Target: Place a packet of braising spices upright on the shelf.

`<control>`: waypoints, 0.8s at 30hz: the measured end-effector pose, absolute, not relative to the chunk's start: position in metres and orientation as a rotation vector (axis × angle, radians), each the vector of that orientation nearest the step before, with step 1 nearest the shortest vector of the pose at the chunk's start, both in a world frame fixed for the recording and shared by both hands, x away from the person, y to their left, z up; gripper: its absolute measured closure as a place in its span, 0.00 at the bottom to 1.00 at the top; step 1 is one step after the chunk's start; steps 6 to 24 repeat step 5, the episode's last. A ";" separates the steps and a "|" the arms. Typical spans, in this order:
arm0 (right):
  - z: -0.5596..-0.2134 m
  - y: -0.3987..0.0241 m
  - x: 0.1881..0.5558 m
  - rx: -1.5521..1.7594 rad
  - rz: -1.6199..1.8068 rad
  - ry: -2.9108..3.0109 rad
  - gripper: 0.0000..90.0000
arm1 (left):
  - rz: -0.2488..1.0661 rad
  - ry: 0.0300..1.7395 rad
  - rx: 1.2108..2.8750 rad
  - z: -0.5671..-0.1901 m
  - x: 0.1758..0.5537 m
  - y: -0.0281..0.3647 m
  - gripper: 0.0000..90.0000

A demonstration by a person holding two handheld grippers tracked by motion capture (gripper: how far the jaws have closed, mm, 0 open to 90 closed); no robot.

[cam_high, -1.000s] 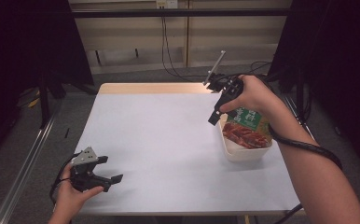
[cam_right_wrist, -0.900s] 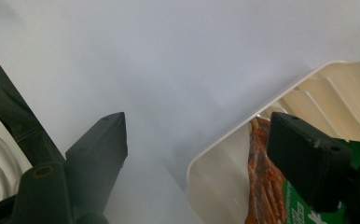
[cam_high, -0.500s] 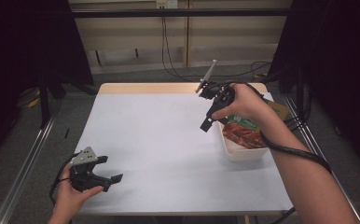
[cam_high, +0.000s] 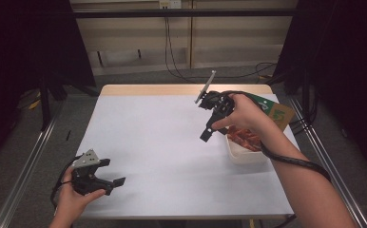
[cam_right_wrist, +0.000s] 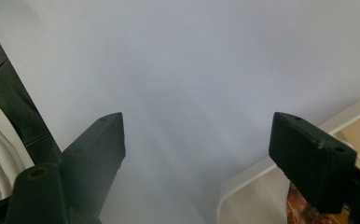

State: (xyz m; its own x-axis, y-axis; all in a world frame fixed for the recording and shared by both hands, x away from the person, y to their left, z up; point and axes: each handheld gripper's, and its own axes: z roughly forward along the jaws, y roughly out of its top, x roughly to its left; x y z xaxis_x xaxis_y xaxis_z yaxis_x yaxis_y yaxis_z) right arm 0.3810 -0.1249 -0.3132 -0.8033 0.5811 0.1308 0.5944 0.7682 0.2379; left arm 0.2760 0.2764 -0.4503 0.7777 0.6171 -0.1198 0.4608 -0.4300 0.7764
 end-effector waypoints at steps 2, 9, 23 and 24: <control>-0.316 -0.124 0.380 -0.968 -0.419 -2.905 0.20 | 0.231 0.796 2.105 -0.451 0.277 0.276 0.05; -0.321 -0.122 0.379 -0.954 -0.410 -2.913 0.19 | 0.225 0.801 2.103 -0.451 0.277 0.276 0.05; -0.321 -0.122 0.379 -0.954 -0.410 -2.913 0.19 | 0.225 0.801 2.103 -0.451 0.277 0.276 0.05; -0.321 -0.122 0.379 -0.954 -0.410 -2.913 0.19 | 0.225 0.801 2.103 -0.451 0.277 0.276 0.05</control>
